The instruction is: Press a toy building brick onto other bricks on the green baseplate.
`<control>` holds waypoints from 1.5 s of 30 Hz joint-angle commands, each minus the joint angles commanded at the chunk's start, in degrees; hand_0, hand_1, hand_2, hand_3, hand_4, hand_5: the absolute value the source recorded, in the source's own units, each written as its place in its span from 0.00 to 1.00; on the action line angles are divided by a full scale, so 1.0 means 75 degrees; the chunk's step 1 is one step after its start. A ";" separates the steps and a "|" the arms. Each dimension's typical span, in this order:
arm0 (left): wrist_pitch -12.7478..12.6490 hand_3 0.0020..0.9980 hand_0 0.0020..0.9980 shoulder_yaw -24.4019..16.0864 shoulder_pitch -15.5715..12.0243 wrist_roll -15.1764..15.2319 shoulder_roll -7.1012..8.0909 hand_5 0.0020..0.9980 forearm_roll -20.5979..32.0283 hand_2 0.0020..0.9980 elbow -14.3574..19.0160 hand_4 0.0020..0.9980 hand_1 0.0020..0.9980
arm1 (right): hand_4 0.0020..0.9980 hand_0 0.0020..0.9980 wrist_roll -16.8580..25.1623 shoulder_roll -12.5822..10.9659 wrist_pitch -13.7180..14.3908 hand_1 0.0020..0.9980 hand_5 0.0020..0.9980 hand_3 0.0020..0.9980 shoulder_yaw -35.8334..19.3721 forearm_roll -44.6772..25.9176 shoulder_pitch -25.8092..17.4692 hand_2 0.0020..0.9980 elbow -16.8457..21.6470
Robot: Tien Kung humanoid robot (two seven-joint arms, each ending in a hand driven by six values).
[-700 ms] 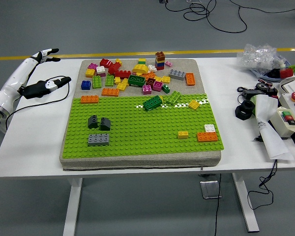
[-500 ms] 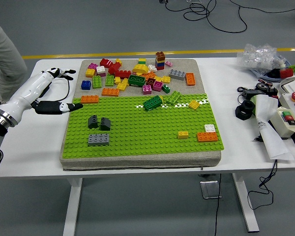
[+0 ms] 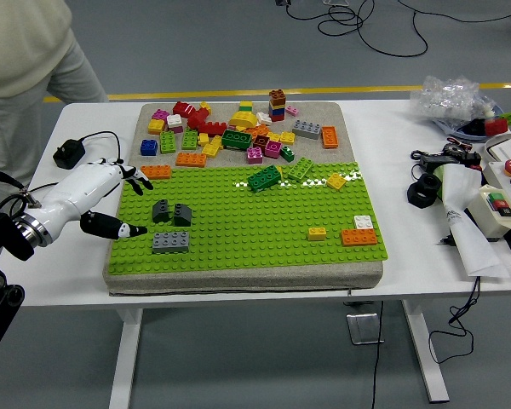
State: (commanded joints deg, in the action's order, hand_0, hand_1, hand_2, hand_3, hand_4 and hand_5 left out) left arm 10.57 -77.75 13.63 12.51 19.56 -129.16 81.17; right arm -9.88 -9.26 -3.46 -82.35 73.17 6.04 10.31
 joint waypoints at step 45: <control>-0.0645 0.60 0.86 0.0910 0.0835 0.0194 -0.0576 0.19 -0.0113 0.56 -0.2270 0.94 0.73 | 1.00 0.79 -0.0013 -0.0003 0.0021 0.73 0.70 0.78 0.0061 -0.0020 0.0031 0.77 0.0000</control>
State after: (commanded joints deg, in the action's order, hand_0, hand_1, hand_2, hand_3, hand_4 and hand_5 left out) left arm 5.73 -70.92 19.89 13.97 15.25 -130.00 64.15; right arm -9.98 -9.29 -3.30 -81.89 73.02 6.27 10.31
